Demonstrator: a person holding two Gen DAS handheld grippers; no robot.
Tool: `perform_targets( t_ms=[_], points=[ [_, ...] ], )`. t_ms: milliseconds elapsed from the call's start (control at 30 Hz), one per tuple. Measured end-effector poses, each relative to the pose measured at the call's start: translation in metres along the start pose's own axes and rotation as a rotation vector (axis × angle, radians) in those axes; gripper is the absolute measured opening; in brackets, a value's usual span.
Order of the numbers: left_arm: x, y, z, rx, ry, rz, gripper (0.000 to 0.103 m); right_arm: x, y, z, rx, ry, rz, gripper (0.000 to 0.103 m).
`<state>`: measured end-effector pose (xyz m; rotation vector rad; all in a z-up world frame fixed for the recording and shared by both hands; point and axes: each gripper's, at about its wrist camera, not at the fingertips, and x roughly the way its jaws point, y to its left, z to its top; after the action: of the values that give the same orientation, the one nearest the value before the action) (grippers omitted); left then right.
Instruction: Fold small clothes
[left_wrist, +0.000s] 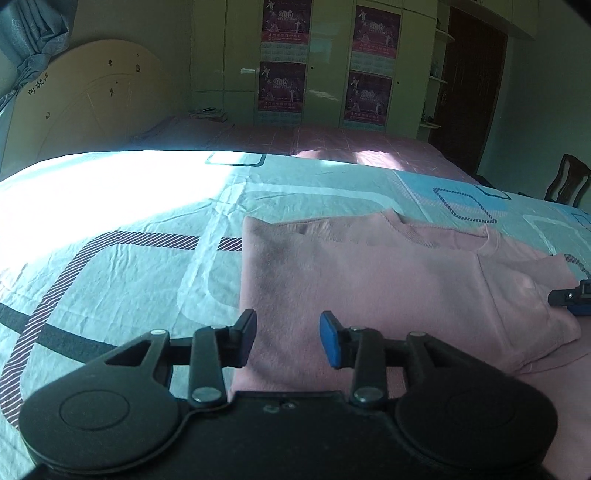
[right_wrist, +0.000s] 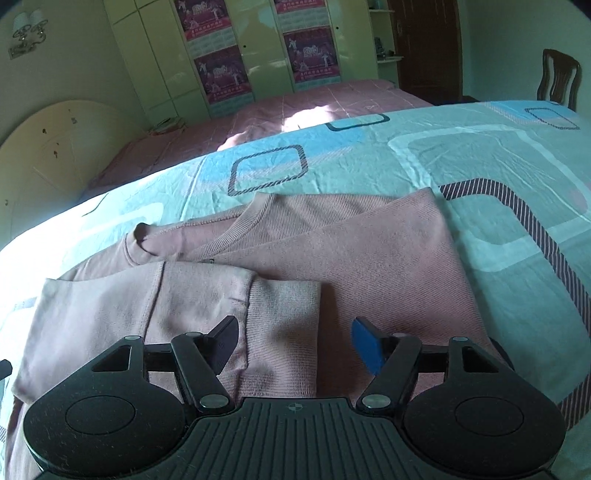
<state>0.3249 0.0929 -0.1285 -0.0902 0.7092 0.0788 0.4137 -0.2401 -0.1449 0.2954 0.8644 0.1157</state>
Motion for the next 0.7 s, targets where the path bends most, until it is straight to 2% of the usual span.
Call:
perform_targets(
  t_ms=[33,67,167,233,367,433,467,533,633,700],
  points=[
    [0.010,-0.003,0.005,-0.007,0.006,-0.004,0.037,0.006,-0.002,0.003,0.026,0.006,0.009,0.050],
    [0.018,-0.005,0.009,-0.011,0.011,-0.013,0.037,0.011,-0.002,0.005,0.038,0.010,0.010,0.043],
    [0.041,-0.011,0.018,-0.001,0.021,-0.018,0.037,0.020,0.004,0.006,0.019,0.028,0.009,0.029],
    [0.053,-0.013,0.022,0.001,0.023,-0.014,0.037,0.017,0.009,0.004,-0.002,0.037,0.042,0.007],
    [0.069,-0.012,0.028,-0.008,0.025,-0.008,0.037,-0.002,0.014,0.000,-0.078,-0.034,0.025,0.007],
    [0.076,-0.010,0.031,-0.014,0.030,-0.002,0.037,-0.013,0.016,-0.005,-0.145,-0.114,-0.048,0.007],
    [0.080,-0.009,0.031,-0.019,0.036,-0.004,0.037,-0.009,0.015,-0.008,-0.170,-0.114,-0.094,0.007],
    [0.087,-0.007,0.030,-0.025,0.049,0.000,0.037,0.005,0.007,-0.011,-0.148,-0.048,-0.092,0.007],
    [0.088,-0.010,0.030,0.001,0.039,0.007,0.037,0.005,0.007,-0.008,-0.153,-0.056,-0.084,0.007],
    [0.088,-0.010,0.033,0.001,0.029,0.007,0.037,0.000,0.005,0.000,-0.127,-0.083,-0.082,0.013]
  ],
)
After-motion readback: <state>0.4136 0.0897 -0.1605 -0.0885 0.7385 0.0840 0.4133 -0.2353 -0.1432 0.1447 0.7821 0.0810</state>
